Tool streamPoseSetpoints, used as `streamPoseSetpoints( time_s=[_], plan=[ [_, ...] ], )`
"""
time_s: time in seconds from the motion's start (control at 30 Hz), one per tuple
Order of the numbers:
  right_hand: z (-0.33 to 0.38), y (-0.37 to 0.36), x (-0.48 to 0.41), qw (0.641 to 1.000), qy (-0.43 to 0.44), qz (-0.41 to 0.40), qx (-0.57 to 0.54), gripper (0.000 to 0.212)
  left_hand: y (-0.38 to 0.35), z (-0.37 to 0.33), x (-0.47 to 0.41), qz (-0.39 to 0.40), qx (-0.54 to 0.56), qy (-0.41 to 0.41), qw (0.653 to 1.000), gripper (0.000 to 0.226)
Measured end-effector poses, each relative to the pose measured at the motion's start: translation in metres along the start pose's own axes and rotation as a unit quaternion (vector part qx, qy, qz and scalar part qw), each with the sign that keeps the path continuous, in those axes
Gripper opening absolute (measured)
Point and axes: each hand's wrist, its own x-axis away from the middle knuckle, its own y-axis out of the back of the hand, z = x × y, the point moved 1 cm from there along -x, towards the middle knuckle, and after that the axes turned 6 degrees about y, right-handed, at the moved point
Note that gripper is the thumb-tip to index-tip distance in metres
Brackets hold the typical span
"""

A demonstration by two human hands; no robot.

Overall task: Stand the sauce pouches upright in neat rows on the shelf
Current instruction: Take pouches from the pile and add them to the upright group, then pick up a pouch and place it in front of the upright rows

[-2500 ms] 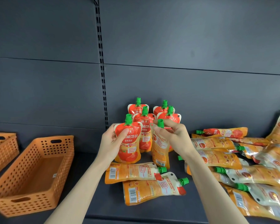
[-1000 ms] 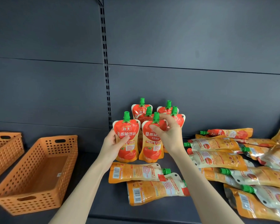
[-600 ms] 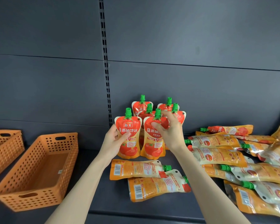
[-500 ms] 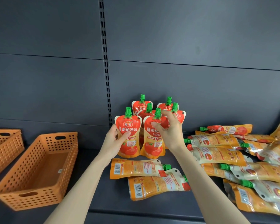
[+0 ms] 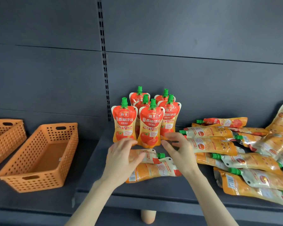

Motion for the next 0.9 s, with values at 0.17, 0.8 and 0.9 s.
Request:
streamPoseSetpoints(
  time_s=[0.17, 0.8, 0.9],
  plan=[
    [-0.021, 0.014, 0.046, 0.983, -0.007, 0.167, 0.082, 0.036, -0.022, -0.006, 0.026, 0.056, -0.136, 0.026, 0.989, 0.101],
    [-0.030, 0.060, 0.092, 0.991, -0.049, 0.123, -0.029, 0.027, -0.013, -0.053, 0.062, 0.066, -0.192, 0.079, 0.976, 0.048],
    [-0.028, 0.068, 0.090, 0.993, -0.059, 0.071, -0.068, 0.025, -0.010, -0.058, 0.063, 0.032, -0.119, 0.060, 0.991, 0.046]
  ],
)
